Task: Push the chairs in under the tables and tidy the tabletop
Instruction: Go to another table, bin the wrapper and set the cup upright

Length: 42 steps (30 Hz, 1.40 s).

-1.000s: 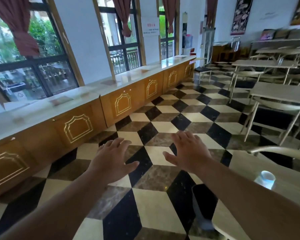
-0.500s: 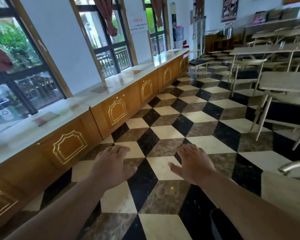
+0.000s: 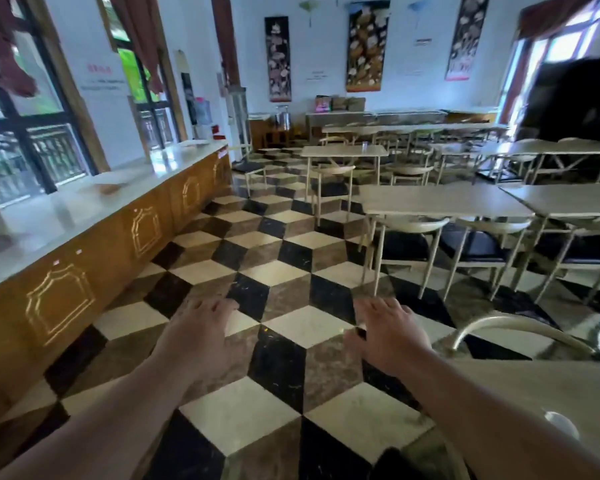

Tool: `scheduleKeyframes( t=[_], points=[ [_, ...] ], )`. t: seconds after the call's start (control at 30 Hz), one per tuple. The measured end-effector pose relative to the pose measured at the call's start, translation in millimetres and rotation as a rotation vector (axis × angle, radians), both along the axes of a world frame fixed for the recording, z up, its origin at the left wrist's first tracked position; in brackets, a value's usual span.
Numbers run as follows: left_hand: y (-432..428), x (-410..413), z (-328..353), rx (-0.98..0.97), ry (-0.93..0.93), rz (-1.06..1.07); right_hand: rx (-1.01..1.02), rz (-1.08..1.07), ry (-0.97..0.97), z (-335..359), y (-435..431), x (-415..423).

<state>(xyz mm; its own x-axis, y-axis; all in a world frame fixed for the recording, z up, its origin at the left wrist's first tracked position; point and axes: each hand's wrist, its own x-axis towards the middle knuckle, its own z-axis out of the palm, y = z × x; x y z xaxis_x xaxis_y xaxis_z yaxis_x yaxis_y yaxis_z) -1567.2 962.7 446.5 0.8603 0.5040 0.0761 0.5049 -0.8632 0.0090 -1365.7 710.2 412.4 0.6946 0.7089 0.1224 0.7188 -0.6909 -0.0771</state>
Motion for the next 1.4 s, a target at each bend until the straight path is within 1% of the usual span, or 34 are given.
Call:
scheduleKeyframes(
  t=[0.1,0.2,0.37,0.43,0.5,0.63,0.77,0.87,0.93,1.0,1.17,1.3,1.4],
  points=[
    [24,50,10,-0.024,-0.064,-0.097,0.040,-0.159,-0.034,14,-10,7],
    [18,99,7,-0.048,-0.086,-0.234,0.019,-0.303,-0.026,15,-30,11],
    [-28,170,-22,-0.152,0.019,-0.548,0.043,-0.497,0.007,5,-77,21],
    [-48,200,-29,-0.118,0.045,-0.658,0.054,-0.573,0.009,-2,-94,30],
    [-71,230,-33,-0.065,0.059,-0.732,0.068,-0.627,0.013,-13,-110,41],
    [-116,292,-45,-0.060,0.125,-0.815,0.160,-0.749,0.070,-45,-142,75],
    [-160,355,-70,0.007,0.234,-0.945,0.216,-0.883,0.156,-102,-174,108],
    [-195,401,-102,0.037,0.291,-1.022,0.241,-0.981,0.232,-145,-192,124],
    [-216,425,-130,0.015,0.340,-1.048,0.239,-1.052,0.304,-173,-203,125],
    [-235,441,-161,-0.007,0.411,-1.086,0.232,-1.125,0.359,-199,-213,119],
    [-273,471,-236,-0.015,0.578,-1.266,0.205,-1.322,0.449,-242,-234,100],
    [-296,502,-293,-0.084,0.598,-1.341,0.177,-1.479,0.499,-259,-244,88],
    [-311,529,-336,-0.080,0.593,-1.414,0.121,-1.606,0.541,-264,-240,84]
  ],
)
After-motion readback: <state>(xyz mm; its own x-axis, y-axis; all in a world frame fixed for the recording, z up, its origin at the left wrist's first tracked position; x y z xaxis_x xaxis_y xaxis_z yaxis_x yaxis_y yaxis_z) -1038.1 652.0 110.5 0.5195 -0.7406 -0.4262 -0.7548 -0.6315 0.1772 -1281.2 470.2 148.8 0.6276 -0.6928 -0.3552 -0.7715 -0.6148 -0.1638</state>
